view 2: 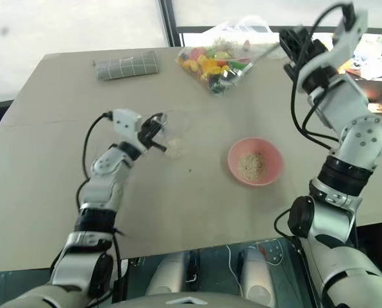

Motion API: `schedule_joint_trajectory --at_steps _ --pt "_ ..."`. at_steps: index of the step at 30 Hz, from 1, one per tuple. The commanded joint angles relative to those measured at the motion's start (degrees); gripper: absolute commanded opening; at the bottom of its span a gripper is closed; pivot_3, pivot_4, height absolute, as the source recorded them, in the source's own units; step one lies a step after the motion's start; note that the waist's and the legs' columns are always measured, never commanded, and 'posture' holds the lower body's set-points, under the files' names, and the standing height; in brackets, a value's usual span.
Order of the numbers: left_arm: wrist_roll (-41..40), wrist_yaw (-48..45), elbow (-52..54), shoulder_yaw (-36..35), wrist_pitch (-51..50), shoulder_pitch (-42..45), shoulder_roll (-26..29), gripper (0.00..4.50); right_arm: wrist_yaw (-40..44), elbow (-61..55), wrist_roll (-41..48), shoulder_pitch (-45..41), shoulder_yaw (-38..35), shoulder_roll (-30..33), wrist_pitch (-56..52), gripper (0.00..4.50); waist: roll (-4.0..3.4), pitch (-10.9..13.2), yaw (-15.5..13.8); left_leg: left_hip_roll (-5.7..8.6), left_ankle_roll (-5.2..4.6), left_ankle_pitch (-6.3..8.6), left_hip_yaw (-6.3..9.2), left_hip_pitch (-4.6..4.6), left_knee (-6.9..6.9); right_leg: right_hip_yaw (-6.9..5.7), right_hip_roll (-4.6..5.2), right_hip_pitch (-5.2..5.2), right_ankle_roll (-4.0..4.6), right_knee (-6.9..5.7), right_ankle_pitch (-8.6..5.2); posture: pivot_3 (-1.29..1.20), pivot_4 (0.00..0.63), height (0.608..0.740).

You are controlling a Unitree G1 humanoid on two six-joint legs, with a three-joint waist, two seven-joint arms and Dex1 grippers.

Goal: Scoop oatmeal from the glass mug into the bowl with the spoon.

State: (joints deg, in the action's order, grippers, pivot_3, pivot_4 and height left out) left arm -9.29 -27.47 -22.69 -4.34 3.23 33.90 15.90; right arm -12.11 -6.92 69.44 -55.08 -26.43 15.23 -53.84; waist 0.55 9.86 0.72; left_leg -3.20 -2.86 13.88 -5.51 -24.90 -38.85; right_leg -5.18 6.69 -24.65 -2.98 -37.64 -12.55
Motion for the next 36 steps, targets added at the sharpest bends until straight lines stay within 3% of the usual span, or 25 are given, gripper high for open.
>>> schedule_joint_trajectory --at_steps 1,12,21,25,31,36 --pt "0.51 1.13 -5.26 0.08 2.86 5.08 -1.64 0.13 0.6 -3.57 0.87 -1.15 2.8 -0.04 0.31 0.0 0.02 0.01 -0.02 0.0 0.05 -0.03 0.0 -0.02 0.0 -0.01 0.0 0.0 0.0 0.0 0.0 0.0 0.15 0.718" --pt "2.77 1.53 -20.96 0.78 9.41 16.47 -4.91 0.13 11.15 -7.7 -12.14 5.51 16.73 5.11 1.58 0.0 0.15 0.09 -0.01 0.02 0.19 -0.11 0.12 -0.22 0.01 -0.18 0.02 -0.07 -0.01 0.13 0.0 0.0 0.15 0.718" --pt "4.44 1.74 -22.06 2.84 13.89 15.9 -7.47 0.13 25.45 -5.15 -38.2 7.0 37.22 11.26 14.15 0.0 0.18 0.11 0.06 0.01 0.19 -0.11 0.18 -0.22 0.01 -0.21 0.01 -0.1 -0.02 0.09 0.0 0.0 0.15 0.718" --pt "5.53 2.85 -22.24 3.28 15.96 14.88 -8.53 0.13 29.85 -3.36 -44.0 7.81 40.79 10.9 17.3 0.0 0.24 0.15 -0.02 0.02 0.2 -0.12 0.18 -0.22 0.0 -0.21 0.01 -0.1 -0.02 0.09 0.0 0.0 0.15 0.718" --pt "7.25 5.17 -22.83 3.74 18.3 13.76 -9.12 0.13 29.34 -3.41 -39.48 9.48 35.86 5.21 7.83 0.0 0.28 0.16 -0.06 0.01 0.21 -0.13 0.18 -0.22 -0.05 -0.24 0.02 -0.09 -0.01 0.05 0.0 0.0 0.15 0.718" --pt "8.02 6.3 -24.12 3.91 19.35 13.57 -9.72 0.13 21.21 -0.46 -32.06 7.4 21.99 -1.94 -3.48 0.0 0.28 0.16 -0.1 0.0 0.2 -0.12 0.28 -0.22 -0.22 -0.29 0.02 -0.03 0.0 -0.09 0.0 0.0 0.15 0.718"
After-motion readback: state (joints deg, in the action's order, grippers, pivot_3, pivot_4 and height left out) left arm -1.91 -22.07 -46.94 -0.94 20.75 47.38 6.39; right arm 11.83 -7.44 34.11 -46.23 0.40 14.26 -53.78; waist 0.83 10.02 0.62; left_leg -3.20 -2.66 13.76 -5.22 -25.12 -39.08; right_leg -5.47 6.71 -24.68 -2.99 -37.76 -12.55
